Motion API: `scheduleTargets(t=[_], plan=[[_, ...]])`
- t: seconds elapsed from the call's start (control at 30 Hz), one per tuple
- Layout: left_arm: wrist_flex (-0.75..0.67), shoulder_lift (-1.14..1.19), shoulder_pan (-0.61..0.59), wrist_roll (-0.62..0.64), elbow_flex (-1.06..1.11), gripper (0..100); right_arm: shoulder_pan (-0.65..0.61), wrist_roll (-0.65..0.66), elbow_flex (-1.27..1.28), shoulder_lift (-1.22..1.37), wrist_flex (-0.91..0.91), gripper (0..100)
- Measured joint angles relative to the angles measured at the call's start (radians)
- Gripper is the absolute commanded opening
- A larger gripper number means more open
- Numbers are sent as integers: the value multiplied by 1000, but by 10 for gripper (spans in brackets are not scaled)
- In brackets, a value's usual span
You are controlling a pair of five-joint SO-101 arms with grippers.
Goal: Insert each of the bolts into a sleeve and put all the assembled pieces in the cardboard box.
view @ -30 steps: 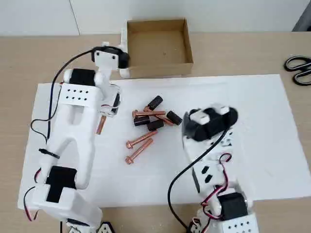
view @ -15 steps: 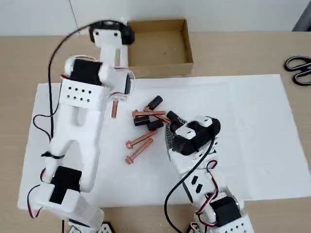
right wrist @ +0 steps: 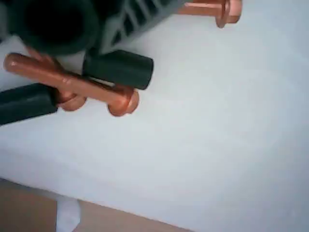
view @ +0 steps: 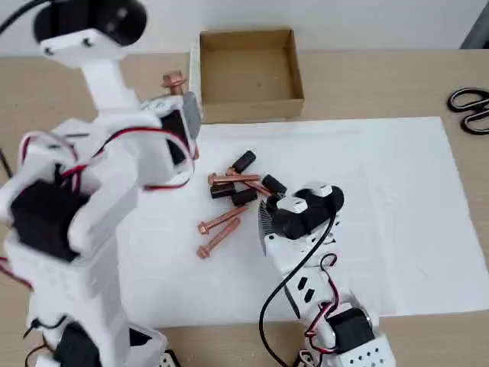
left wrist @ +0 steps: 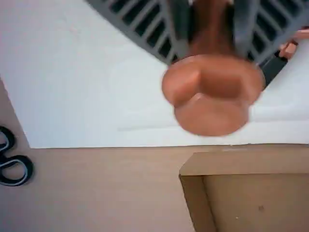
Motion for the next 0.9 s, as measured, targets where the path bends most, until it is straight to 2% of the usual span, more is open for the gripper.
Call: scheduleTargets(t=[0.27, 0.47, 0.6, 0.73, 0.9], plan=[[-46, -157, 8, 2, 195, 6, 0, 0, 6, 0, 0, 3], [-144, -419, 8, -144, 315, 6, 0, 0, 6, 0, 0, 3], [-201, -568, 6, -167, 499, 6, 2, 0, 6, 0, 0, 3], [-399, -637, 6, -167, 810, 6, 0, 0, 6, 0, 0, 3], [-796, -736, 12, -215, 1235, 6, 0, 0, 44, 0, 0, 3]])
